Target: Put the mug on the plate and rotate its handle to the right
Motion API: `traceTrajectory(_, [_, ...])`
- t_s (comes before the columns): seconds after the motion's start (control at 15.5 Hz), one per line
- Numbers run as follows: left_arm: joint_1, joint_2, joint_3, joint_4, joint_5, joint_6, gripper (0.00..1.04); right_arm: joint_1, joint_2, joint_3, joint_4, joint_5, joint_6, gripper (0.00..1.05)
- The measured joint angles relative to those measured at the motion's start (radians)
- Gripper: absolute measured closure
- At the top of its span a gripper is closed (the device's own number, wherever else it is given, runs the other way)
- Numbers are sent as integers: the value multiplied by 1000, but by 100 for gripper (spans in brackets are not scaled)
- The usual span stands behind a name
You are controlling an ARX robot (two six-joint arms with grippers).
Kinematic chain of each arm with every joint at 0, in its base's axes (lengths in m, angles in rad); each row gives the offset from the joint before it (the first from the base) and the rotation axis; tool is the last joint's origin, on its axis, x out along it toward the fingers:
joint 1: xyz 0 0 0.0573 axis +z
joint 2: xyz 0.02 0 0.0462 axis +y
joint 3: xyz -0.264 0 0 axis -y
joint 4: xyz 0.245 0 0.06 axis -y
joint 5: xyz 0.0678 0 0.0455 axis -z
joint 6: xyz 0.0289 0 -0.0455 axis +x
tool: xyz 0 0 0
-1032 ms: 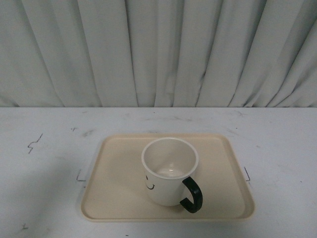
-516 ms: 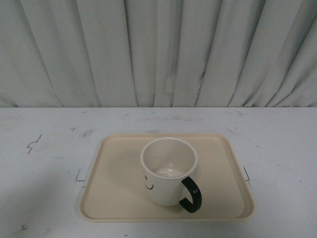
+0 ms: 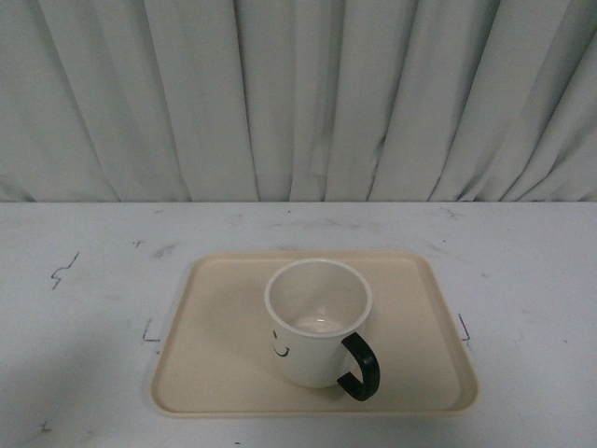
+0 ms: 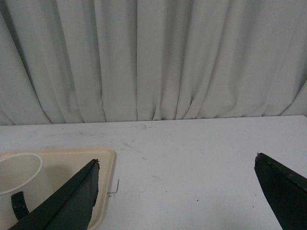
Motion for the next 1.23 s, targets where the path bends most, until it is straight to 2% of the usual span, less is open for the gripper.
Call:
traceTrajectory(0.26, [0,-34,0,-30,0,0,103,0,0,0,0,0,0,6])
traceTrajectory(1.03, [0,-307,0,-300,0,0,103,0,0,0,0,0,0,6])
traceTrajectory(1.1, [0,-346,3,-358,-1,0,103,0,0,0,0,0,0,6])
traceTrajectory(1.16, [0,-440,0,-486,2,0,103,0,0,0,0,0,0,6])
traceTrajectory(1.23, [0,-476,3,-463,1,0,103,0,0,0,0,0,0,6])
